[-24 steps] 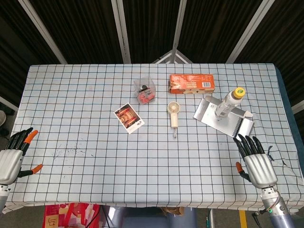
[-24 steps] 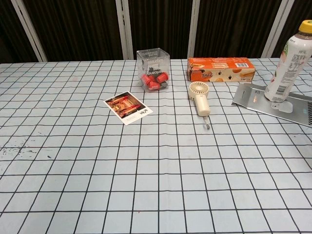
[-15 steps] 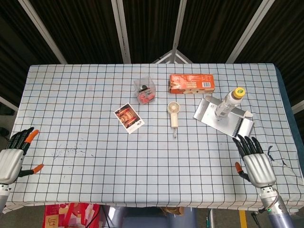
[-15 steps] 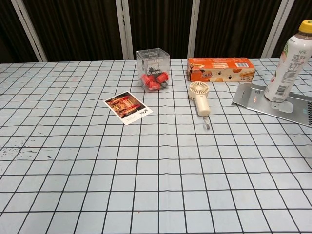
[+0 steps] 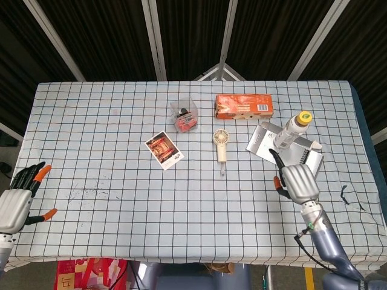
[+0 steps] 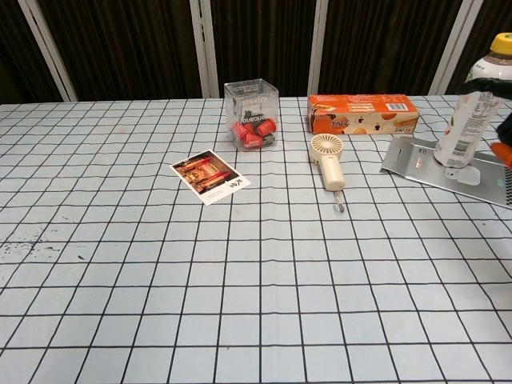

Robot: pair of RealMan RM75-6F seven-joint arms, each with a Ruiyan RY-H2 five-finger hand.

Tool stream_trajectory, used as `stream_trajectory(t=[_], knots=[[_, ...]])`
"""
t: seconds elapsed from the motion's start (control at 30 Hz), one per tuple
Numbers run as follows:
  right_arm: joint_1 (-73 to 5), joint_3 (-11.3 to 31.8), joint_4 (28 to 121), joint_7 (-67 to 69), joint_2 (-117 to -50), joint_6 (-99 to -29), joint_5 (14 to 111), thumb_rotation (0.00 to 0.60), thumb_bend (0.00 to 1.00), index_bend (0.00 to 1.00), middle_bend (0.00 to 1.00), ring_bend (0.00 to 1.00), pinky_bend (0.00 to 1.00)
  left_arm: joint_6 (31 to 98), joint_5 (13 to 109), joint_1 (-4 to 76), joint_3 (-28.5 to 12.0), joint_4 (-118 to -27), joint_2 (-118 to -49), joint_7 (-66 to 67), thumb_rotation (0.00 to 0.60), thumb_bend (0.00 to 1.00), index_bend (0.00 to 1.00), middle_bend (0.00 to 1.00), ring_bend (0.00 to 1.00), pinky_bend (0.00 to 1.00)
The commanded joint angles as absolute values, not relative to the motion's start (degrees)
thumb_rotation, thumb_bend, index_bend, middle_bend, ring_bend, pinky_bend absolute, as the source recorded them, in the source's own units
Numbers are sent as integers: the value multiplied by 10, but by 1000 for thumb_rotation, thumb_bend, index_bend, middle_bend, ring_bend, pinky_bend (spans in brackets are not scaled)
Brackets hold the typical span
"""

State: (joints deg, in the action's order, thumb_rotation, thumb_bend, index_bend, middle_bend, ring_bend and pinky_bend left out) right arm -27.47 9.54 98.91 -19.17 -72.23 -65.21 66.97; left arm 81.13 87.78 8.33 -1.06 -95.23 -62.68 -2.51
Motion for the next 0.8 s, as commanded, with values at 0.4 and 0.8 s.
stream_trajectory(t=[0.4,0.8], knots=[[-441,157,865,-333,-896,-529,419,600,787,0,833,922,910,806,875,87,-11,-948,-626,-35,600,39,0,0,0,0],[-485,161,782,-348,-954,-516,354,600,788,0,833,922,910,801,873,89,-10,-948,-626,-36,600,38,0,0,0,0]])
